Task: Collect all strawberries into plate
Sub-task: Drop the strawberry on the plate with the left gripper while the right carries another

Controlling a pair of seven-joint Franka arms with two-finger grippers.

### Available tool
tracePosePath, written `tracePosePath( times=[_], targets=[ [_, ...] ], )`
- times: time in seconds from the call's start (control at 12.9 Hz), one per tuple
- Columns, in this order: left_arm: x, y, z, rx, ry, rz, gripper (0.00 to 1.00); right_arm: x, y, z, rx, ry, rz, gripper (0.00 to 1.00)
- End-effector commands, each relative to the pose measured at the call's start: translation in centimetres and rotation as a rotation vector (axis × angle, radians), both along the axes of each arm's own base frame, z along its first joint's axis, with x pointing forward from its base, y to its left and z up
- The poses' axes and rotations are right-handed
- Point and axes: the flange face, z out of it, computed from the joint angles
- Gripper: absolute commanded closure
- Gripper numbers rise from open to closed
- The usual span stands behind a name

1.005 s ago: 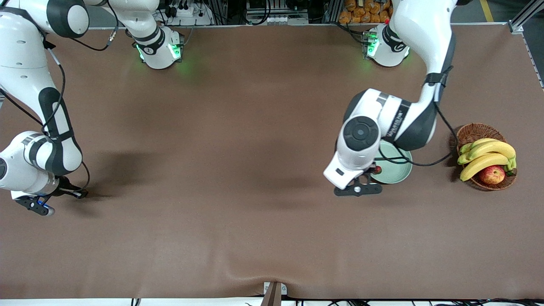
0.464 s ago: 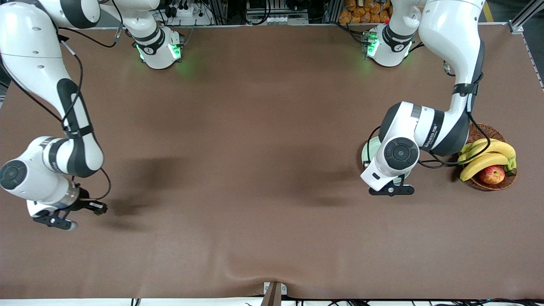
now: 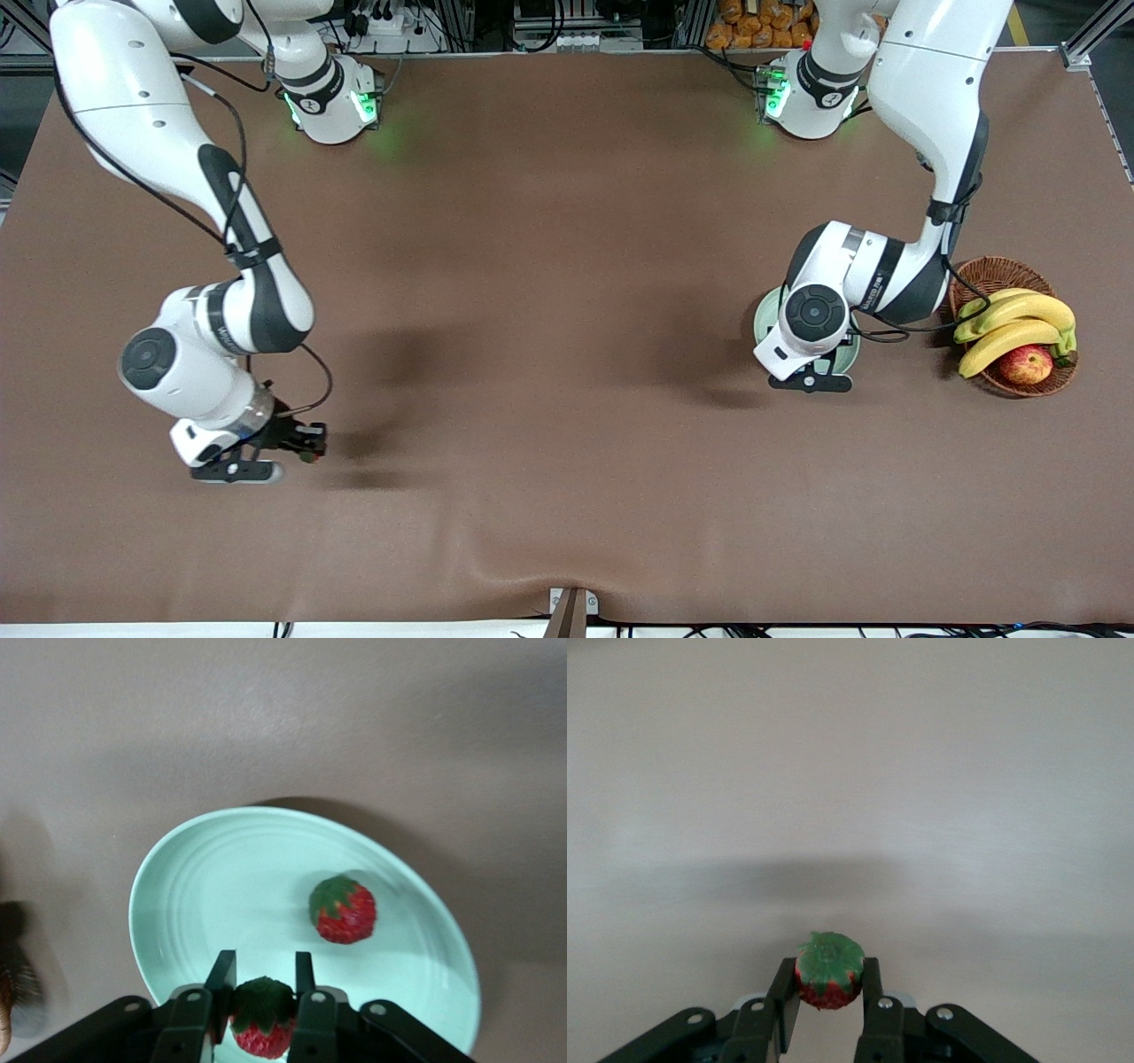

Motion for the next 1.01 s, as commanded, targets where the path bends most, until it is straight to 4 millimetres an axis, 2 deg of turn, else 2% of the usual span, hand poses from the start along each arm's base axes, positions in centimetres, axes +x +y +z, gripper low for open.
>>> tracePosePath(
  times=[0.0,0.08,0.15,0.31,0.46,0.62,0.77,0.93],
  targets=[
    [0.5,1.6,1.9,-0.008,-0.034,-0.015,0.00,-1.2,6.9,1.5,0.050,-0.043,0.102,1.00],
    [1.0,2.2,2.7,-0.017,-0.037,-0.035,0.00,-2.0,10.2,1.8,0.069,-0.060,0.144,1.00],
    [1.8,2.5,4.4,-0.028,-0.057,-0.054,0.00,-2.5,12.8,1.6,0.077,-0.091,0.174,1.00],
    [2.7,1.6,6.6,-0.042,-0.076,-0.047,0.00,-4.1,18.4,0.8,0.090,-0.155,0.252,1.00],
    [2.8,-2.5,8.5,-0.120,-0.099,0.003,0.00,-6.6,24.0,-0.6,0.094,-0.173,0.337,1.00],
    [2.4,-6.8,9.4,-0.188,-0.121,0.088,0.00,-8.8,27.6,-2.5,0.043,-0.173,0.451,1.00],
    [0.6,-11.3,8.2,-0.200,-0.118,0.182,0.00,-10.7,30.4,-3.9,-0.015,-0.188,0.560,1.00],
    [-0.5,-15.3,7.1,-0.201,-0.129,0.255,0.00,-11.0,32.4,-5.1,-0.025,-0.197,0.601,1.00]
  ],
)
